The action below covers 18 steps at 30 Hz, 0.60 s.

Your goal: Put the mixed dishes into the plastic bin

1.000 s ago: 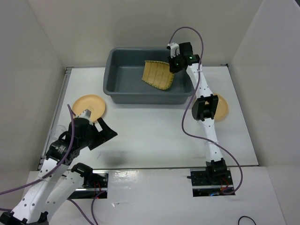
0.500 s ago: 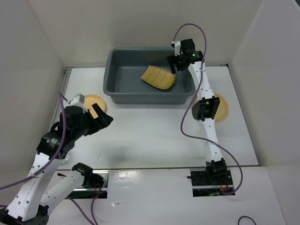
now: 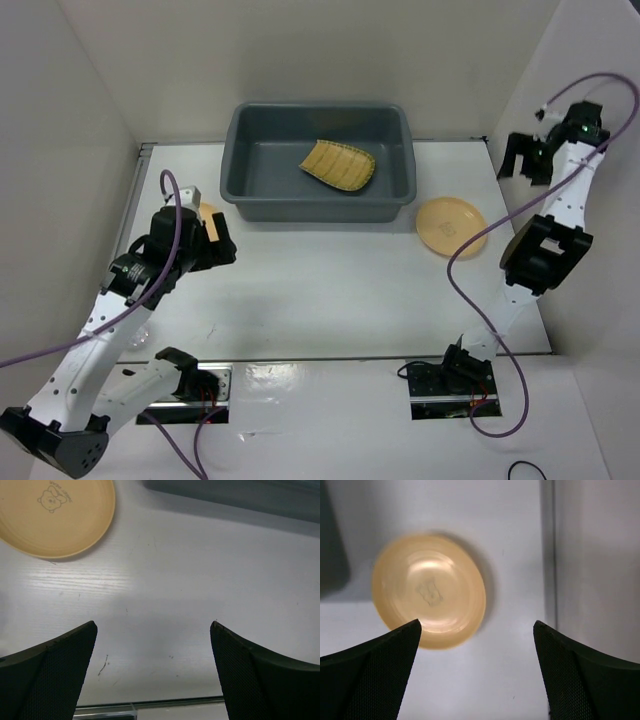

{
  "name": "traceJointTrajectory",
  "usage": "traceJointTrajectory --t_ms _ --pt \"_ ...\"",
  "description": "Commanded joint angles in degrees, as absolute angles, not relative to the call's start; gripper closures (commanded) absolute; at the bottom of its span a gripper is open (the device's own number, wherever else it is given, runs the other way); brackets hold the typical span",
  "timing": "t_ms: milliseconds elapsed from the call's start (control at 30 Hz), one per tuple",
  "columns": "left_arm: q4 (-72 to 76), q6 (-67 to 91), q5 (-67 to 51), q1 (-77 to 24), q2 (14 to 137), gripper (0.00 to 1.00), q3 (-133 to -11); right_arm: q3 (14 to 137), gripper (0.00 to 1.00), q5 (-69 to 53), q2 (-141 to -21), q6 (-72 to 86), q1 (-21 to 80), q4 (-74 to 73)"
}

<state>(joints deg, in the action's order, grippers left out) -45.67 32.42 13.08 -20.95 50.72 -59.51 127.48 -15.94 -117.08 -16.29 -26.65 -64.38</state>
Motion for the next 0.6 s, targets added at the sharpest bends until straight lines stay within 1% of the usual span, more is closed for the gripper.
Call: traceJointTrajectory --t_ms 0,33,100,200,300,433,467,567 --pt "-41.4 29.2 16.1 -21.2 47.9 0.00 -58.4 115.1 0.03 -25.5 -118.0 -21.5 -28.8 -69.4" --pt "-41.4 29.2 16.1 -21.2 47.9 0.00 -57.8 109.3 0.03 -26.8 -116.5 -21.5 -31.5 -67.8" --pt "-40.9 29.2 16.9 -21.2 48.4 0.00 -57.8 102.6 0.03 -26.8 -115.3 -21.5 -33.0 -63.9" --pt "-40.3 29.2 16.9 -21.2 50.1 0.00 -57.3 96.9 0.03 -27.5 -115.3 -22.1 -33.6 -60.8" --pt "-40.3 29.2 16.9 -21.2 50.6 0.00 -57.3 93.3 0.03 -28.1 -116.0 -21.4 -34.9 -58.5" --pt "-40.3 29.2 16.9 -21.2 49.5 0.00 -57.3 92.0 0.03 -30.5 -118.8 -20.9 -35.6 -57.4" --pt "-39.8 29.2 17.4 -21.2 49.0 0.00 -57.3 91.5 0.06 -31.0 -120.0 -20.9 -36.1 -56.8" --pt "-39.8 29.2 17.4 -21.2 49.0 0.00 -56.8 90.4 0.06 -31.6 -121.3 -19.1 -36.1 -54.4"
